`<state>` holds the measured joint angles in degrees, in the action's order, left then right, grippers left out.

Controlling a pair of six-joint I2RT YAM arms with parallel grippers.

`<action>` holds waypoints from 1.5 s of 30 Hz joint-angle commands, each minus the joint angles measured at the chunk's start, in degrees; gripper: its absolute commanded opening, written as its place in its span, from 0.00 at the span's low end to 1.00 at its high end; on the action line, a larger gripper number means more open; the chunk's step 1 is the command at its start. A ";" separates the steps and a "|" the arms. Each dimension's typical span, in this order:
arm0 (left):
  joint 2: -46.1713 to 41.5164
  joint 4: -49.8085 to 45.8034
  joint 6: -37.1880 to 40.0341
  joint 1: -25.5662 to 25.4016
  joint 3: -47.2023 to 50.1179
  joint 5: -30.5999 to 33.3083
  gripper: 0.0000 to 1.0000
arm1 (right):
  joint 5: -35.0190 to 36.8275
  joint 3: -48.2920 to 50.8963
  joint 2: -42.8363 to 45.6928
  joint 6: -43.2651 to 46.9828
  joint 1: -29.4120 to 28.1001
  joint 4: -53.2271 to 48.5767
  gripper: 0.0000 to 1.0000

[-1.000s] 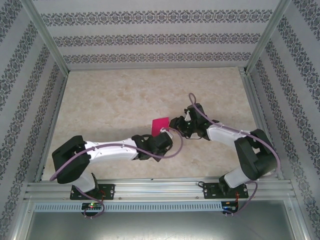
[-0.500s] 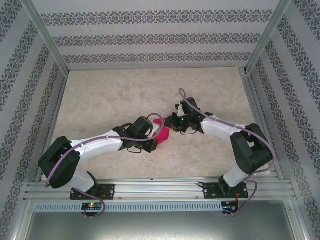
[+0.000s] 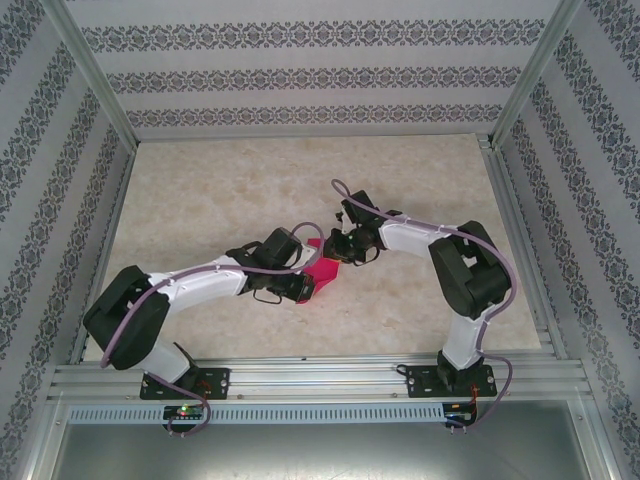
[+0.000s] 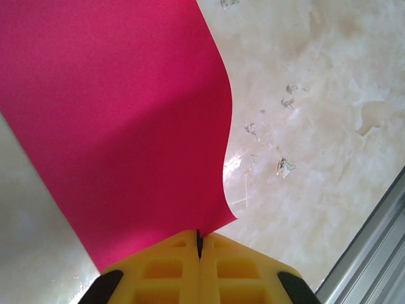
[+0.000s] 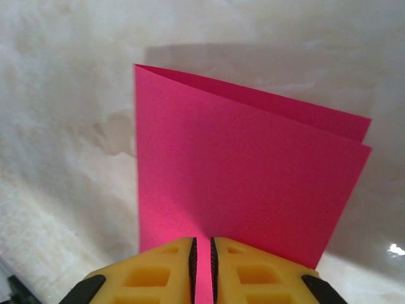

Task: Fold a paper plane with a square sheet of paper (pick it up from the middle)
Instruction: Third fold the triangle at the center of the table.

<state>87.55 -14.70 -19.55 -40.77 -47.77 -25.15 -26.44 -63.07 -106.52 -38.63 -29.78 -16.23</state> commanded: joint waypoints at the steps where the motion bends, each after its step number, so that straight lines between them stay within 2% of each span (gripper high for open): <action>1: 1.88 -0.71 0.40 1.43 -2.27 -2.60 0.06 | 1.88 -2.13 -2.15 3.66 -0.19 -3.30 0.16; 9: 4.08 -1.85 0.36 4.08 -4.46 -4.44 0.09 | 2.86 -3.01 -4.47 6.95 -0.31 -4.90 0.16; 18: 5.79 -1.27 0.69 6.34 -4.95 -10.64 0.10 | 2.88 -3.82 -4.97 7.01 -0.36 -5.46 0.17; 22: 6.14 0.09 0.13 6.58 -4.93 -13.65 0.15 | 2.67 -3.78 -4.36 6.60 -0.28 -5.46 0.17; 26: 6.14 0.26 0.11 6.58 -5.12 -14.68 0.16 | 2.79 -2.16 0.74 4.25 0.48 -3.80 0.20; 31: 5.41 0.01 0.18 6.58 -5.52 -14.04 0.14 | 2.76 2.17 10.56 1.62 2.97 -2.79 0.33; 33: 5.12 0.02 0.12 6.58 -5.71 -13.75 0.14 | 2.54 3.74 12.59 0.85 3.49 -3.76 0.34; 35: 4.98 0.11 0.04 6.58 -5.76 -13.35 0.15 | 2.78 7.80 16.26 -1.41 3.32 -1.83 0.38; 39: 4.78 -0.08 -0.05 6.58 -5.64 -13.31 0.15 | -3.22 15.69 20.26 -6.56 2.90 5.95 0.47; 43: 4.39 -0.11 -0.22 6.58 -5.28 -13.41 0.15 | -7.83 20.78 18.84 -15.50 1.79 16.29 0.51; 45: 4.26 -0.32 -0.08 6.57 -5.16 -13.46 0.15 | -7.61 21.74 17.16 -19.22 1.11 19.98 0.52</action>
<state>93.06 -15.77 -19.55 -34.79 -52.01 -38.17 -30.89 -42.30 -87.79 -50.04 -27.90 -5.72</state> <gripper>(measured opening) 0.152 0.518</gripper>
